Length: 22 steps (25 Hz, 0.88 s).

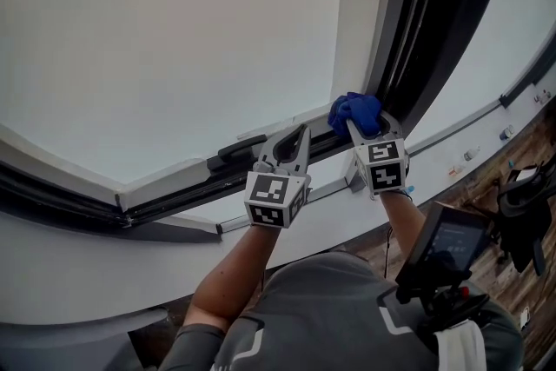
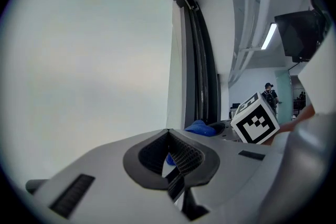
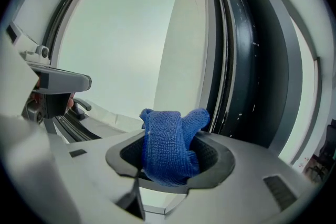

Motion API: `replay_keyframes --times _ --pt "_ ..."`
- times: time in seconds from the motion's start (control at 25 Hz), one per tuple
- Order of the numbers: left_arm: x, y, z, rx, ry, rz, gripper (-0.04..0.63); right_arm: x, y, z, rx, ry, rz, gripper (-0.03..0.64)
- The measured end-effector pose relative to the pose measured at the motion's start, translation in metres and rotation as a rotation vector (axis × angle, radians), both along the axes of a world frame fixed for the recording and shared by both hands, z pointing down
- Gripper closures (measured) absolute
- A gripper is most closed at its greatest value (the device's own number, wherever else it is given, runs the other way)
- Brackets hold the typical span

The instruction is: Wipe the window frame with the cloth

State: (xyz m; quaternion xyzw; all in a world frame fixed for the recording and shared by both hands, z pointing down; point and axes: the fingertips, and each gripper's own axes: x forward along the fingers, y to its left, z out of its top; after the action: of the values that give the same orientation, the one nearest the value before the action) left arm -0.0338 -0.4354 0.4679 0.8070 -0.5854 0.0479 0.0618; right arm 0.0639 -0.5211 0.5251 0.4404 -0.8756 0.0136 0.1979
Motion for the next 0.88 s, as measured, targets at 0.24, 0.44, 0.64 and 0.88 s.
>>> replay_keyframes --times 0.24,0.44,0.64,0.88 --pt "-0.017 0.012 0.006 -0.02 -0.025 -0.062 0.588 -0.009 0.004 0.012 -0.052 0.004 -0.035 0.405" --pt "-0.051 0.037 0.006 -0.037 -0.023 -0.14 0.588 -0.036 0.02 0.012 -0.048 0.017 -0.091 0.405" --pt "-0.088 0.066 0.003 -0.043 -0.011 -0.222 0.588 -0.075 0.046 0.016 -0.055 0.017 -0.168 0.405" --pt "-0.127 0.103 -0.002 -0.037 -0.004 -0.297 0.588 -0.123 0.083 0.014 -0.039 0.014 -0.269 0.405"
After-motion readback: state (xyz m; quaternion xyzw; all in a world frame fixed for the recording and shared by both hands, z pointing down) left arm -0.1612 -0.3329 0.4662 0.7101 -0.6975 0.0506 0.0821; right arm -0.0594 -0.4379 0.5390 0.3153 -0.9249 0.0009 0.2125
